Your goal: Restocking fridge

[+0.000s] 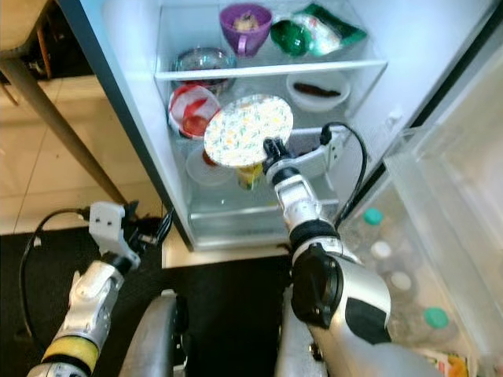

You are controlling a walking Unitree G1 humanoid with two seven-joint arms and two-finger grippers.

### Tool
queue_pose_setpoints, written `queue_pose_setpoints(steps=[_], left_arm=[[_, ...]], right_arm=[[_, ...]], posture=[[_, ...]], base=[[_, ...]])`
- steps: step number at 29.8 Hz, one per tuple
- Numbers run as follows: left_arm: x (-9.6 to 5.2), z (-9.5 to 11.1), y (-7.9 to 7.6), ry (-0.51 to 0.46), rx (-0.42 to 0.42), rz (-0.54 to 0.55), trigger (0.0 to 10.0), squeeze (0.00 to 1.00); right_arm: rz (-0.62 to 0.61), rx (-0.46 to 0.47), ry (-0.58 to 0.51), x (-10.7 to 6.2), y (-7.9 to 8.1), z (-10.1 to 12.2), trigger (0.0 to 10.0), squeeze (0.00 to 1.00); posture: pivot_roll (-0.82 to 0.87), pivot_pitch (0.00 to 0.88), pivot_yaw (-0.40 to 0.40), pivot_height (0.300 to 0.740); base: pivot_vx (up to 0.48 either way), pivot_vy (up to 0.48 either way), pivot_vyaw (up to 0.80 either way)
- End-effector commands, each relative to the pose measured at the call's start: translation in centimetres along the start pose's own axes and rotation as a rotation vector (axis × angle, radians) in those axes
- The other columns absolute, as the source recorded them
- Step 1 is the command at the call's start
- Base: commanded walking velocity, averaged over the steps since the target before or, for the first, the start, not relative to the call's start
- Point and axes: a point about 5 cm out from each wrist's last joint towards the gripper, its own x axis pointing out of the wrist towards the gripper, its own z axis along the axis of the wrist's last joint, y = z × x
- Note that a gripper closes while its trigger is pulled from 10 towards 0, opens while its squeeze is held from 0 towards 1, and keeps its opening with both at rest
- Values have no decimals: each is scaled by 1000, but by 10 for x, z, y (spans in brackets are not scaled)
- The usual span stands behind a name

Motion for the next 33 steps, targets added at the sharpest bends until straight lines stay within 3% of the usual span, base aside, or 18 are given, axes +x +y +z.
queue_pose_setpoints(steps=[1, 6, 17, 23, 33], left_arm=[[-8, -6, 0, 45, 16, -13, 10000, 0], [-9, 4, -14, 31, 15, -54, 10000, 0], [-10, 20, -19, -3, 22, -62, 10000, 0], [-6, 42, -22, -54, 32, -74, 10000, 0], [-10, 50, -32, -46, 26, -87, 10000, 0]], right_arm=[[-30, 31, 15, -2, -6, -6, 10000, 0], [-32, 92, -11, 2, 4, -9, 10000, 0], [-22, 165, -43, 5, 13, -10, 10000, 0], [-12, 156, -93, 12, 30, 2, 10000, 0], [14, 218, -162, 18, 46, 20, 10000, 0]], posture=[[135, 353, -2, 575], [182, 373, 15, 565], [210, 396, 19, 565], [242, 412, 27, 565], [293, 430, 28, 565]], base=[[0, 0, 0], [0, 0, 0], [0, 0, 0], [0, 0, 0], [0, 0, 0]])
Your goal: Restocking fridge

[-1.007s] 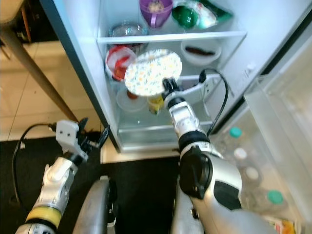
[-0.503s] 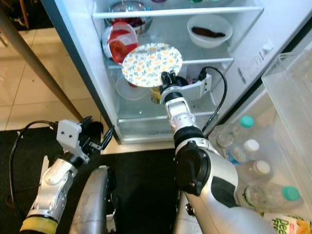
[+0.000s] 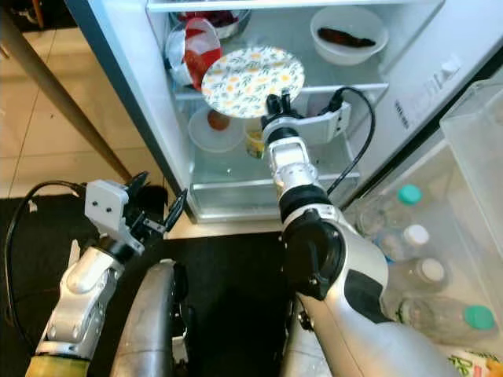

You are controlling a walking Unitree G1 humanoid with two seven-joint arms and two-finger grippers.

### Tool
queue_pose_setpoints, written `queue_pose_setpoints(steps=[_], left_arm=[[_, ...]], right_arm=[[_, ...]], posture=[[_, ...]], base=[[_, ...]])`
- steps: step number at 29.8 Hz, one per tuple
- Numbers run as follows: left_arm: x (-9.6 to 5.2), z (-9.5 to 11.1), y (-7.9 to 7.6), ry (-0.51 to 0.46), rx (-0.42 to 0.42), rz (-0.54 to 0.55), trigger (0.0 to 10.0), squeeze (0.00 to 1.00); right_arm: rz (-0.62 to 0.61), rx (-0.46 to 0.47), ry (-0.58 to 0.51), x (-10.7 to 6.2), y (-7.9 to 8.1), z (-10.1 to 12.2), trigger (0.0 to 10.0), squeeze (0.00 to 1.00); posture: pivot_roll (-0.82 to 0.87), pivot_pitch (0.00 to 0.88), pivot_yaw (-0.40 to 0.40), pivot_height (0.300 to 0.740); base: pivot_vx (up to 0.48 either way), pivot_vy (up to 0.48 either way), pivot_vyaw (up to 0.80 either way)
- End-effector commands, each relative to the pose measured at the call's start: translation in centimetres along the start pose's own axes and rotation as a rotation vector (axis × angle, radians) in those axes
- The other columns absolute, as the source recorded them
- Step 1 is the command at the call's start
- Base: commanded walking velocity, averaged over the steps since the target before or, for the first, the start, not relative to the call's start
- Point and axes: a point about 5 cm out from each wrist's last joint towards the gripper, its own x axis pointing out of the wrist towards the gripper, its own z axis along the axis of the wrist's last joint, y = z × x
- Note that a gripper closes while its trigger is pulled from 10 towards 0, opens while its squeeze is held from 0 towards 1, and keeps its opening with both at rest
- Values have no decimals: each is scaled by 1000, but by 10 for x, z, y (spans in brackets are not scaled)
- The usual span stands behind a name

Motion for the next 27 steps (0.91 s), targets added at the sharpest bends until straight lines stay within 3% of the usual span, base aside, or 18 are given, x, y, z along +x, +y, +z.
queue_pose_setpoints(steps=[1, 3, 5, 6, 7, 16, 19, 22, 24, 27], left_arm=[[-5, 0, -7, 19, -22, -2, 10000, 0], [-7, 2, -10, 18, -25, -5, 10000, 0], [-9, 8, -15, 20, -31, -10, 10000, 0], [-10, 10, -17, 22, -35, -12, 10000, 0], [-10, 11, -18, 24, -39, -12, 10000, 0], [-9, 13, -24, 26, -60, -13, 10000, 0], [-4, 14, -27, 22, -76, -13, 10000, 0], [-4, 14, -27, 25, -78, -13, 10000, 0], [-2, 15, -28, 27, -85, -13, 10000, 0], [-1, 15, -28, 25, -89, -11, 10000, 0]], right_arm=[[-3, 44, -27, 2, 6, 2, 10000, 0], [4, 64, -51, 4, 10, 8, 10000, 47], [5, 103, -96, 6, 14, 18, 10000, 776], [3, 119, -116, 7, 16, 22, 10000, 847], [-3, 131, -126, 7, 17, 25, 10000, 1000], [-4, 98, -94, 8, 18, 20, 10000, 1000], [-18, -43, 10, 3, 6, 2, 10000, 1000], [-27, -81, 33, 2, 4, -2, 10000, 1000], [-38, -166, 92, -2, -5, -11, 10000, 1000], [-33, -193, 117, -4, -10, -14, 10000, 1000]], posture=[[317, 435, 30, 565], [335, 437, 32, 565], [351, 439, 34, 565], [359, 441, 34, 565], [360, 442, 35, 565], [340, 451, 26, 565], [310, 453, 24, 565], [307, 450, 23, 565], [281, 450, 23, 565], [276, 448, 21, 565]], base=[[0, 0, 0], [0, 0, 0], [0, 0, 0], [0, 0, 0], [0, 0, 0], [0, 0, 0], [0, 0, 0], [0, 0, 0], [0, 0, 0], [0, 0, 0]])
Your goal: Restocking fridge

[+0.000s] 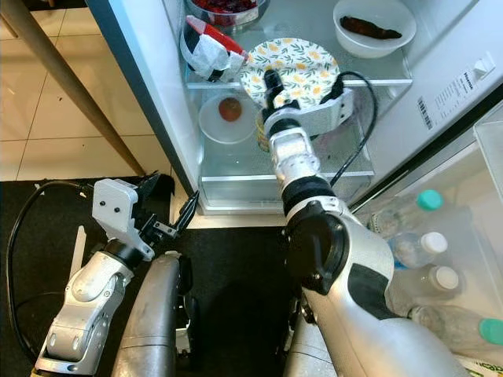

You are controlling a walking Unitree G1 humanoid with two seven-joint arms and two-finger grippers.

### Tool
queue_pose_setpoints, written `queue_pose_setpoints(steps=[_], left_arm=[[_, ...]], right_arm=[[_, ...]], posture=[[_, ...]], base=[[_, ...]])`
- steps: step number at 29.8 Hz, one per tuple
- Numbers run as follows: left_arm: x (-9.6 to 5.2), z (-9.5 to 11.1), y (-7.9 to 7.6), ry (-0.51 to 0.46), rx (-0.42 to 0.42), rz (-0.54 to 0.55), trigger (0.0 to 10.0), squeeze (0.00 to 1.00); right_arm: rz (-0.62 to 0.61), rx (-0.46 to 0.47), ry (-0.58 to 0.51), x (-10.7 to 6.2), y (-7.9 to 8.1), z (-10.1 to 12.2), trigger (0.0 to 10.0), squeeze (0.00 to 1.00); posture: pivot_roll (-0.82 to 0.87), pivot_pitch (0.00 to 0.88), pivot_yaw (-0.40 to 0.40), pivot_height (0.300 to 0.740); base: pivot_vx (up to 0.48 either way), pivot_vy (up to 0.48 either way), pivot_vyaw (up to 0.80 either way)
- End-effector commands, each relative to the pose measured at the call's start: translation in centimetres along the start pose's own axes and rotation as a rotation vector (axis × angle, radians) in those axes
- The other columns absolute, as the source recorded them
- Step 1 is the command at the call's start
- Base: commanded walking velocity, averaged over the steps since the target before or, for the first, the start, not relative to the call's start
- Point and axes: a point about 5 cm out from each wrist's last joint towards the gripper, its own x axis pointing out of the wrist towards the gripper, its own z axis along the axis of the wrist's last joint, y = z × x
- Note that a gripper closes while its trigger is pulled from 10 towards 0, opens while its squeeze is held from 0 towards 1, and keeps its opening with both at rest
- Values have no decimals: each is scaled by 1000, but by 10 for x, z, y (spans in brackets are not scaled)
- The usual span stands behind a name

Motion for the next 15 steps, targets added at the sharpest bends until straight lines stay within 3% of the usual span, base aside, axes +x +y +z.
queue_pose_setpoints(steps=[1, 6, 7, 9, 11, 12, 13, 14, 15], left_arm=[[-2, -5, -5, 20, -33, 0, 10000, 0], [1, -7, -6, 16, -47, 2, 10000, 0], [2, -7, -7, 16, -49, 2, 10000, 0], [2, -7, -7, 16, -49, 2, 10000, 0], [3, -7, -8, 12, -54, 2, 10000, 0], [3, -7, -8, 12, -54, 2, 10000, 0], [4, -7, -8, 12, -55, 2, 10000, 0], [4, -7, -8, 12, -55, 2, 10000, 0], [4, -8, -7, 12, -57, 4, 10000, 0]], right_arm=[[-10, -36, 48, -4, -12, -9, 10000, 1000], [19, -49, 53, -6, -17, -1, 10000, 1000], [27, -53, 49, -6, -17, 2, 10000, 910], [27, -53, 49, -6, -17, 2, 10000, 910], [55, -76, 61, -6, -17, 6, 10000, 816], [55, -76, 61, -6, -17, 6, 10000, 816], [83, -103, 80, -6, -17, 7, 10000, 718], [83, -103, 80, -6, -17, 7, 10000, 718], [119, -89, 96, -7, -17, 8, 10000, 549]], posture=[[259, 442, 19, 565], [242, 440, 16, 565], [235, 437, 14, 565], [235, 437, 14, 565], [224, 433, 13, 565], [224, 433, 13, 565], [218, 432, 13, 565], [218, 432, 13, 565], [209, 430, 11, 565]], base=[[0, 0, 0], [0, 0, 0], [0, 0, 0], [0, 0, 0], [0, 0, 0], [0, 0, 0], [0, 0, 0], [0, 0, 0], [0, 0, 0]])
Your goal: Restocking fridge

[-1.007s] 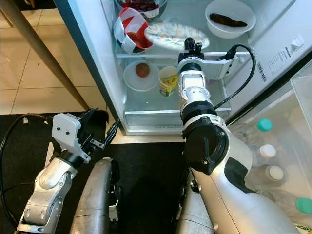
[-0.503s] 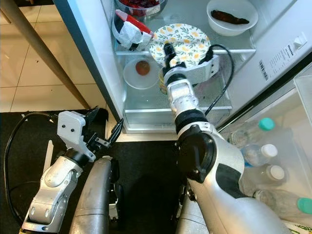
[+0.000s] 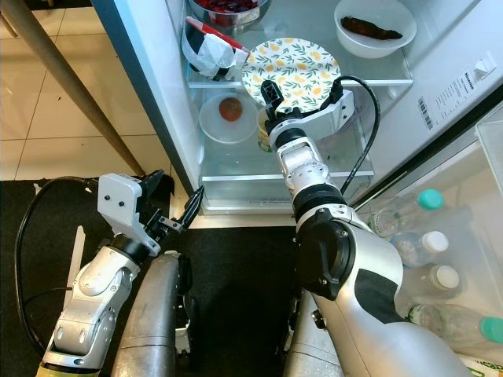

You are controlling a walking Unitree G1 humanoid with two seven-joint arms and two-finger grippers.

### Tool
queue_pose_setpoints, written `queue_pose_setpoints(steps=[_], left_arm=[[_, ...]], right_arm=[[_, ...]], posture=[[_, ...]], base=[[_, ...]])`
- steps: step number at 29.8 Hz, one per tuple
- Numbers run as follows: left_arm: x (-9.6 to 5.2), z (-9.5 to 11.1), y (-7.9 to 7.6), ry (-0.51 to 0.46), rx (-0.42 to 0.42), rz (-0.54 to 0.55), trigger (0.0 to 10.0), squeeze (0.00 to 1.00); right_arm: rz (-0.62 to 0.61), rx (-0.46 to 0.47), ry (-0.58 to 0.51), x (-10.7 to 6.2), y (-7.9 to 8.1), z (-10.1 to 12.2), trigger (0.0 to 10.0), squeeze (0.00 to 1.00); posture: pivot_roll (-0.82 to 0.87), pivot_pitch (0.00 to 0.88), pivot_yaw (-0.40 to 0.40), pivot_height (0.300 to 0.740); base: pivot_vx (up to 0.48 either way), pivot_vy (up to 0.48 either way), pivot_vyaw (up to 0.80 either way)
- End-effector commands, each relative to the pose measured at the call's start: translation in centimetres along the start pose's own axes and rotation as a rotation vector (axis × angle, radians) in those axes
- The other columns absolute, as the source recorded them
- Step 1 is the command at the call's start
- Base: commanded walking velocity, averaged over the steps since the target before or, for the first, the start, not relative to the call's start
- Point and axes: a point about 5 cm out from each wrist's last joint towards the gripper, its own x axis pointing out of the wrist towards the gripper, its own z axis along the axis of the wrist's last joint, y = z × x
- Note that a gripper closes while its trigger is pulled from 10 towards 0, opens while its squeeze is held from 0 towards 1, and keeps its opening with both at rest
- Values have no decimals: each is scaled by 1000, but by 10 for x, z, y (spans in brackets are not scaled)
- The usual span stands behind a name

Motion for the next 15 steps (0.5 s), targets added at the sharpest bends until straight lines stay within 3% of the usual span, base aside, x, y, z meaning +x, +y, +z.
queue_pose_setpoints(steps=[1, 2, 3, 7, 14, 15], left_arm=[[-3, -7, -3, 17, -30, 2, 10000, 0], [-3, -7, -3, 17, -30, 2, 10000, 0], [-2, -7, -4, 17, -37, 3, 10000, 0], [-1, -8, -6, 15, -51, -2, 10000, 0], [3, -9, -7, 10, -63, -5, 10000, 0], [4, -9, -8, 7, -65, -7, 10000, 0]], right_arm=[[50, -6, 46, -4, -6, -3, 10000, 94], [50, -6, 46, -4, -6, -3, 10000, 94], [96, -1, 65, -5, -5, -3, 10000, 0], [162, -60, 145, -6, -2, -6, 10000, 0], [190, -71, 164, -2, 9, -2, 10000, 0], [173, -82, 170, -1, 10, -1, 2510, 0]], posture=[[206, 431, 11, 565], [206, 431, 11, 565], [197, 428, 13, 565], [183, 427, 14, 565], [173, 425, 14, 565], [169, 427, 16, 565]], base=[[0, 0, 0], [0, 0, 0], [0, 0, 0], [0, 0, 0], [0, 0, 0], [0, 0, 0]])
